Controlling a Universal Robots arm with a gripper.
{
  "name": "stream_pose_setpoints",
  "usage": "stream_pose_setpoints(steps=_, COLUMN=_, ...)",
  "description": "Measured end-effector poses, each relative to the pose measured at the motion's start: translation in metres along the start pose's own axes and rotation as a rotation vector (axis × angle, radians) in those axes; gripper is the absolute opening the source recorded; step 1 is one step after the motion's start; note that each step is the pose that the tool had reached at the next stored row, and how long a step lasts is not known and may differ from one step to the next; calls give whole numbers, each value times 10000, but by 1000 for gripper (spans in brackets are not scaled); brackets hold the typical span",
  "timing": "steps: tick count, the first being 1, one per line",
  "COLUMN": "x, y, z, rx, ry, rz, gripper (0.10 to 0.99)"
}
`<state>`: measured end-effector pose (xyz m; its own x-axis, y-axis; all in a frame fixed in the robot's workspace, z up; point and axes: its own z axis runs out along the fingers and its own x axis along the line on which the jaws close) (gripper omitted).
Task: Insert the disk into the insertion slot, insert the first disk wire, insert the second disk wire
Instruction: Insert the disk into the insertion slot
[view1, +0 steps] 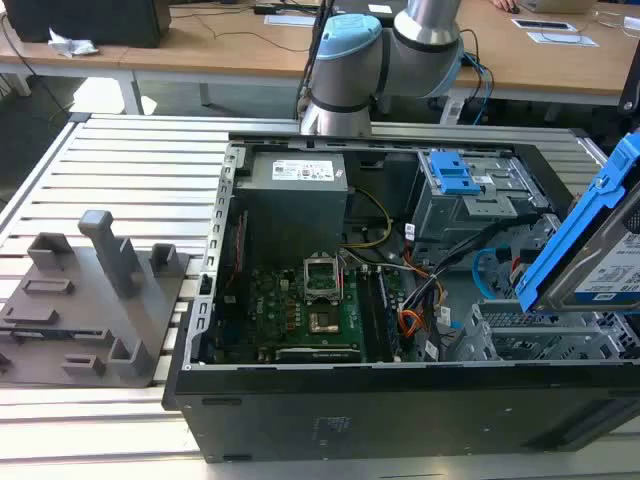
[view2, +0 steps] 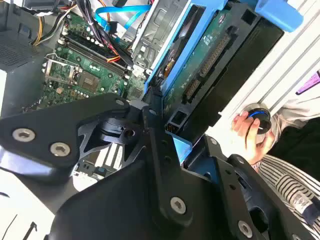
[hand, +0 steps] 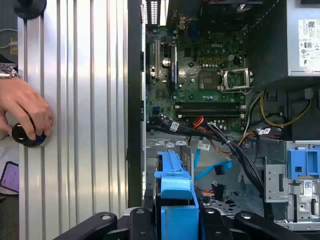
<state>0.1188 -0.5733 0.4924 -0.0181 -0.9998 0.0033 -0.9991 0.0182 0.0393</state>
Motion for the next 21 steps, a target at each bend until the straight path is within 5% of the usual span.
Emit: stream_pose_setpoints(steps=21, x=-1, y=-11, z=282, rx=0, ry=1, rz=0, gripper=365)
